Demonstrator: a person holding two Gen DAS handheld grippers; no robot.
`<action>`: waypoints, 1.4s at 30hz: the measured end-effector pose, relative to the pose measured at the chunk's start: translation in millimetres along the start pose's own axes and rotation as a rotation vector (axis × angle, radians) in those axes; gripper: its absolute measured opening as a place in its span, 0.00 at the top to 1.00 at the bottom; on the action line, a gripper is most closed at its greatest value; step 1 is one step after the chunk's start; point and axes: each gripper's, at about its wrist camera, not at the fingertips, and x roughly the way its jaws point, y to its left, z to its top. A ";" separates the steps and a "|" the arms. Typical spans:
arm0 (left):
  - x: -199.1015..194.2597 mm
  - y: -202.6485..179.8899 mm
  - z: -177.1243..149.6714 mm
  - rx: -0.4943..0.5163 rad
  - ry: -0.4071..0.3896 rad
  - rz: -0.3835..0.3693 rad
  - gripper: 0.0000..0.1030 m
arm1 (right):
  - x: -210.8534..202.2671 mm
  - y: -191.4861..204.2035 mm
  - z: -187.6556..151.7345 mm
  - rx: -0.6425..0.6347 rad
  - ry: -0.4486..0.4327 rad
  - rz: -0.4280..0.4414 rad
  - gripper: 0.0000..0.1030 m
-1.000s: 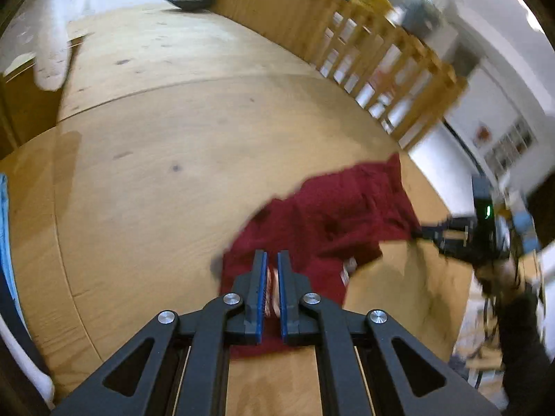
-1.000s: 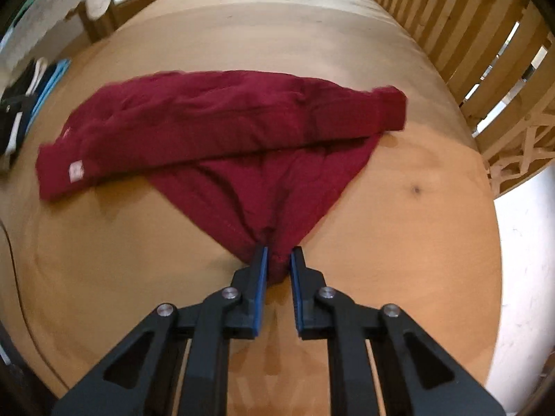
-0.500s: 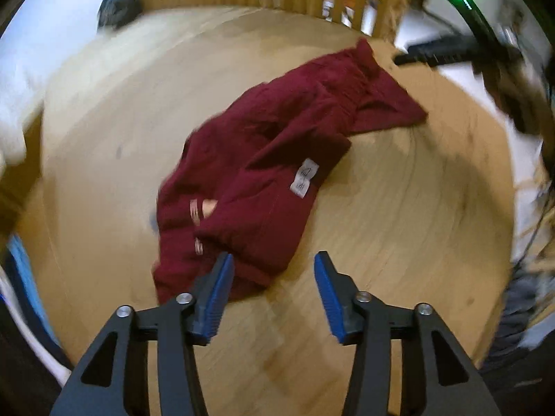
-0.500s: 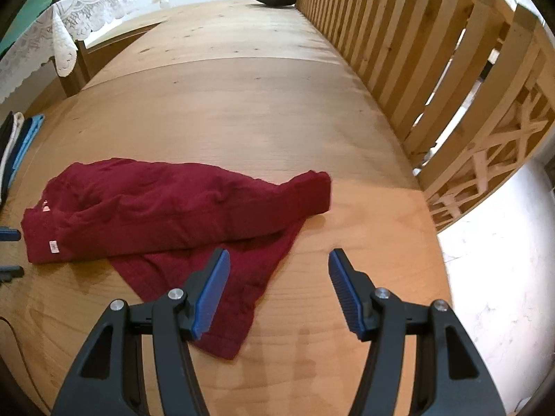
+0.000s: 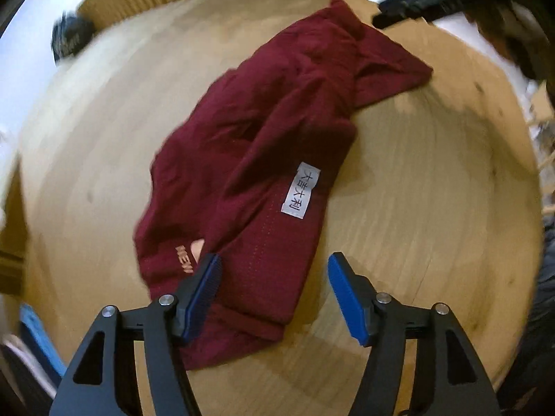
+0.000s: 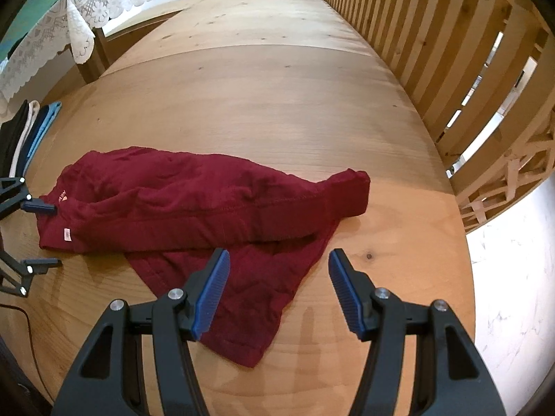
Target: Fold clothes
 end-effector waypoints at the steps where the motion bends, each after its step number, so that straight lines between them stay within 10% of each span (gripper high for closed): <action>1: 0.8 5.4 -0.1 -0.011 0.002 -0.024 0.43 | 2.3 -1.5 0.9 -0.003 0.001 -0.001 0.43; 19: -16.3 78.2 0.1 -0.257 -0.098 -0.266 0.66 | 18.9 -41.3 21.9 0.132 -0.056 0.067 0.43; 25: -18.9 78.7 -1.6 -0.257 -0.096 -0.246 0.73 | 43.1 -46.3 38.6 0.169 -0.015 0.098 0.44; 30: -19.3 74.1 -5.1 -0.252 -0.105 -0.237 0.91 | 52.6 -53.4 38.9 0.230 0.037 0.176 0.87; 42: -71.7 100.1 -29.4 -0.339 -0.232 -0.348 0.96 | -45.5 -53.7 11.2 0.327 -0.160 0.421 0.88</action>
